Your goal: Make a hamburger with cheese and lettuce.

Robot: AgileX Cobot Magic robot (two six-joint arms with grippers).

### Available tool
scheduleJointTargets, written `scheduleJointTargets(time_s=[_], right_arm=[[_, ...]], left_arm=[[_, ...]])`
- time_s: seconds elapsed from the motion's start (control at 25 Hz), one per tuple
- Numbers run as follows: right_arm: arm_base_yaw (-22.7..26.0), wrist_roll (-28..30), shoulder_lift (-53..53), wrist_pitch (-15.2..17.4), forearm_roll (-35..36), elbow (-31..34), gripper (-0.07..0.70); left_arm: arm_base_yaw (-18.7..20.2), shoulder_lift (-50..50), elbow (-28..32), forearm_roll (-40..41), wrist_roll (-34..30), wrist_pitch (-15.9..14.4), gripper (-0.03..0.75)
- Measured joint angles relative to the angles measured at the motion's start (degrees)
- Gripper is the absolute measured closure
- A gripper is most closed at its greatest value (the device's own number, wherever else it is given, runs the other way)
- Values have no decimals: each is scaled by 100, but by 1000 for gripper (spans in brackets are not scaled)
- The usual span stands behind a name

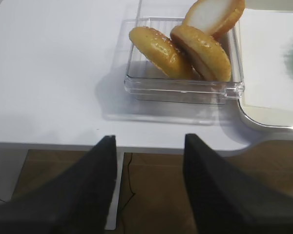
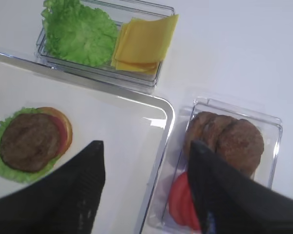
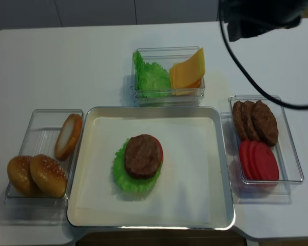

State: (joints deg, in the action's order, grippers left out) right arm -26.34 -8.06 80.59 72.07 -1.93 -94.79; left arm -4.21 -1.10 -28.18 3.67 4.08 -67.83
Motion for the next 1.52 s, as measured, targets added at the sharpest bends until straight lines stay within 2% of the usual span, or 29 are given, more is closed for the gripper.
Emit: scheduleJointTargets(time_s=[0.24,0.6,0.96,1.08,1.2,1.52], right_arm=[[0,-13,-1196,34,15,921,206],[0,-243,-2472,65,0,1739,206],[0,-275,-3576,89,-530,2654,206],[273,-284,-3944,89,-580,3021,206],[782,-284,-4323,89,-602,3352,206],[1584,-125,-5260,98,-449,4177,206]], left_arm=[[0,0,0,0,0,0,379],[0,0,0,0,0,0,379],[0,0,0,0,0,0,379],[0,0,0,0,0,0,379],[0,0,0,0,0,0,379],[0,0,0,0,0,0,379]])
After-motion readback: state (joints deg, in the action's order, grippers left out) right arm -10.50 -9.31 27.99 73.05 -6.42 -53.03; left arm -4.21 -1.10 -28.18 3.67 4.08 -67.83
